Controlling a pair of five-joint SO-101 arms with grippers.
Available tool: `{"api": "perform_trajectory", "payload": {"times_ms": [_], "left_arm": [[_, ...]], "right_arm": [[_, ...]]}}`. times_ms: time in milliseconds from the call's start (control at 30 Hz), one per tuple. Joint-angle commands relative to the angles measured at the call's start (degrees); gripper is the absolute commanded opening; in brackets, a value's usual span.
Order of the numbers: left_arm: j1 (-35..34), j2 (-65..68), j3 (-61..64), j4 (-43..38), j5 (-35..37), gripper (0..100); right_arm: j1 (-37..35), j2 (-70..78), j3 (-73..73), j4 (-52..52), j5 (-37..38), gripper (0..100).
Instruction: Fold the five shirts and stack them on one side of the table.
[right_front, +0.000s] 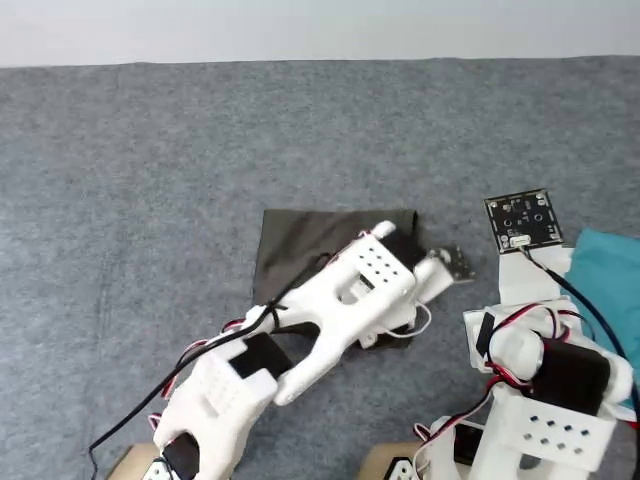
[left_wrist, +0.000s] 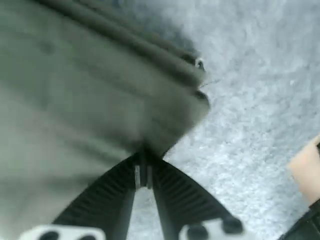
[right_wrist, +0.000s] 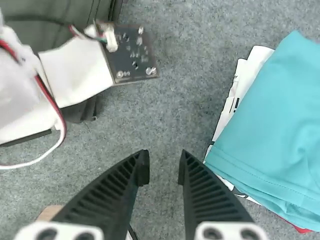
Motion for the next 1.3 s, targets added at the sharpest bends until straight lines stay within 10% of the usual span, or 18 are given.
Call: {"api": "perform_trajectory", "payload": {"times_ms": [0, 767, 1267], "left_arm": [[-0.7, 0.5, 0.4, -0.7, 0.4, 1], [-16.4, -20.5, 3.6, 4.5, -0.1, 1], [-26.1, -20.5, 29.4, -12.7, -2.8, 1]], "right_arm": [[-0.4, -0.6, -0.6, -0.4, -0.6, 10.5], [-0.4, -0.6, -0.6, -0.8, -0.6, 10.5], [-0.5, -0.6, -0.8, -0.7, -0.4, 10.5]]}}
